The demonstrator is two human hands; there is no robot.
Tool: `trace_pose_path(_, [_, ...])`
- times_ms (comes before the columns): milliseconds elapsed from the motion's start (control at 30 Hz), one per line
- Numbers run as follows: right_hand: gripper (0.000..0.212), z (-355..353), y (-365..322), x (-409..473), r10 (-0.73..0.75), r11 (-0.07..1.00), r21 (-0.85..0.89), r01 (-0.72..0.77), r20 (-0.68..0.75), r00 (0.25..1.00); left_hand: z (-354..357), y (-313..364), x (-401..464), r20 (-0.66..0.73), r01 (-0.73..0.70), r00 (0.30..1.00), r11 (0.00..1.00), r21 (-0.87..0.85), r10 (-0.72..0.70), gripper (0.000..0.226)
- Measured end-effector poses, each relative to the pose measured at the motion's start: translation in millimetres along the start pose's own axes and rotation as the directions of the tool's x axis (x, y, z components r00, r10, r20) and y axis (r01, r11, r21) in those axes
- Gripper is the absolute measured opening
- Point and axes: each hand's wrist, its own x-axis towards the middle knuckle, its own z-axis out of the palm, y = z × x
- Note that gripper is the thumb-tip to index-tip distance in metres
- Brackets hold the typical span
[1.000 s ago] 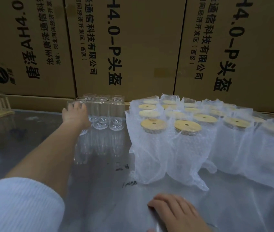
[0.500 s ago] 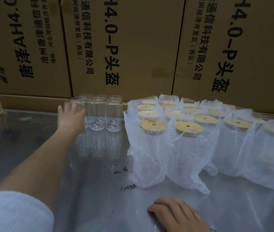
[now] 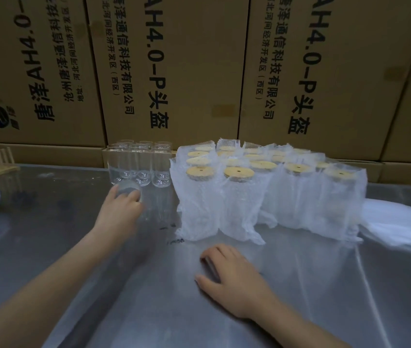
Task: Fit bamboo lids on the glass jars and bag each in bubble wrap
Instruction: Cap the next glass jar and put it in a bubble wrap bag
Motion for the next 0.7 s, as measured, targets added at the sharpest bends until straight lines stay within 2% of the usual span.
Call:
trace_pose_path(67, [0.044, -1.3, 2.0, -1.6, 0.041, 0.999, -0.002, -0.041, -0.015, 0.999, -22.7, 16.9, -25.5, -0.103, -0.054, 0.994, 0.992, -0.118, 0.042, 0.029])
trace_pose_path(133, [0.049, -3.0, 2.8, -4.7, 0.075, 0.997, 0.002, -0.075, -0.047, 0.996, -47.2, 32.2, -49.1, -0.296, -0.105, 0.953, 0.988, -0.115, 0.067, 0.029])
trace_pose_path(200, [0.053, -5.2, 3.1, -9.6, 0.089, 0.996, 0.021, -0.087, -0.085, 0.992, -72.5, 48.5, -71.5, -0.424, -0.183, 0.899, 0.975, -0.126, 0.114, 0.033])
trace_pose_path(333, [0.074, -13.3, 4.1, -26.0, 0.108, 0.981, 0.174, -0.084, -0.132, 0.985, -111.7, 81.5, -98.4, -0.51, -0.319, 0.843, 0.922, -0.221, 0.17, 0.033])
trace_pose_path(433, [0.101, -24.6, 6.9, -45.5, 0.099, 0.943, 0.328, -0.051, -0.132, 0.986, -139.0, 108.4, -112.2, -0.515, -0.41, 0.832, 0.855, -0.318, 0.208, 0.045])
trace_pose_path(500, [0.11, -32.3, 10.6, -57.4, 0.123, 0.916, 0.398, -0.046, -0.172, 0.977, -155.6, 126.2, -116.6, -0.52, -0.47, 0.82, 0.8, -0.374, 0.239, 0.05])
trace_pose_path(567, [0.104, -39.9, 17.2, -66.9, 0.176, 0.894, 0.446, -0.049, -0.247, 0.953, -169.3, 142.5, -115.7, -0.533, -0.533, 0.801, 0.73, -0.428, 0.272, 0.047])
trace_pose_path(633, [0.084, -48.5, 26.7, -74.9, 0.229, 0.875, 0.482, -0.043, -0.334, 0.914, -178.3, 157.3, -110.1, -0.571, -0.586, 0.77, 0.67, -0.456, 0.285, 0.044])
trace_pose_path(700, [0.071, -58.1, 38.1, -81.9, 0.297, 0.857, 0.512, -0.06, -0.394, 0.87, -179.7, 173.8, -101.3, -0.617, -0.591, 0.752, 0.653, -0.475, 0.232, 0.045])
